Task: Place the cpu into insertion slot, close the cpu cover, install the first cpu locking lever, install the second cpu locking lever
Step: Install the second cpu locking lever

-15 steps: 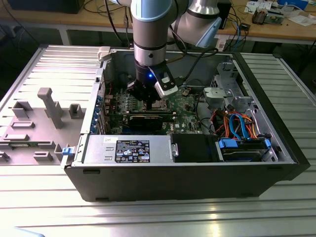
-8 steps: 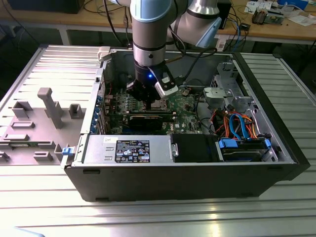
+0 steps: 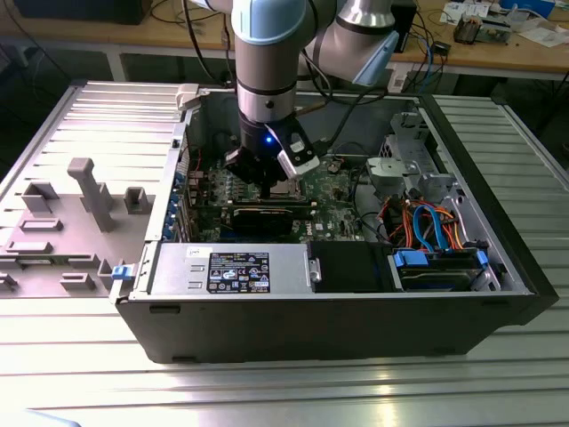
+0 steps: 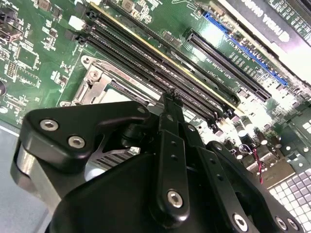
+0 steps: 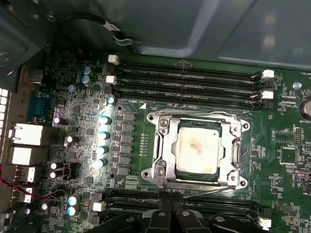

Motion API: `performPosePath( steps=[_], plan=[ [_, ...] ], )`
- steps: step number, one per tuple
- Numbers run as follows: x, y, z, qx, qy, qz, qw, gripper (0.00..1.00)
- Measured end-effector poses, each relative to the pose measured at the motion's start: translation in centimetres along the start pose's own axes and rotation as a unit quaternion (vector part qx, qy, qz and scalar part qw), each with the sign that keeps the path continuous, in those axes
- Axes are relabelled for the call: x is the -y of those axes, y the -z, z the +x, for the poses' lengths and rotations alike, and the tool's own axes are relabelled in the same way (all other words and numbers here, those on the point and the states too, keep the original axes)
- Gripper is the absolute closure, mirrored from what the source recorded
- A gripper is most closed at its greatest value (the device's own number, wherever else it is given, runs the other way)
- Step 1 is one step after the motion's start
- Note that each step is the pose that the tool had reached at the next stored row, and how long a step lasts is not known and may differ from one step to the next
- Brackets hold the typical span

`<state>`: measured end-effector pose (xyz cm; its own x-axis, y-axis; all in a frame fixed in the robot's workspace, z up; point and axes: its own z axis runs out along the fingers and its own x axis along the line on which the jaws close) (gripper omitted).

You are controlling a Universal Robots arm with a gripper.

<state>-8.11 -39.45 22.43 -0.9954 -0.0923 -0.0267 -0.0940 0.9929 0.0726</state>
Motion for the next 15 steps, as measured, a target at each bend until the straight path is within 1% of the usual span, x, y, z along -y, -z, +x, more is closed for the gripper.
performPosePath(
  steps=[1,3,5,6,8,12,15],
  plan=[
    [0.06,-0.02,0.02,0.0,0.0,-0.0022,1.0,0.89],
    [0.18,-0.06,0.06,0.0004,0.001,-0.0085,0.99996,0.89],
    [0.31,-0.12,0.2,0.0009,0.001,-0.0168,0.99986,0.89],
    [0.37,-0.13,0.22,0.0009,0.001,-0.0188,0.99982,0.89],
    [0.51,-0.18,0.26,0.0007,0.001,-0.0217,0.99976,0.89],
    [0.68,-0.21,0.32,0.0004,0.001,-0.024,0.99971,0.89],
    [0.87,-0.22,0.46,0.0006,0.001,-0.0277,0.99962,0.89]
  ],
)
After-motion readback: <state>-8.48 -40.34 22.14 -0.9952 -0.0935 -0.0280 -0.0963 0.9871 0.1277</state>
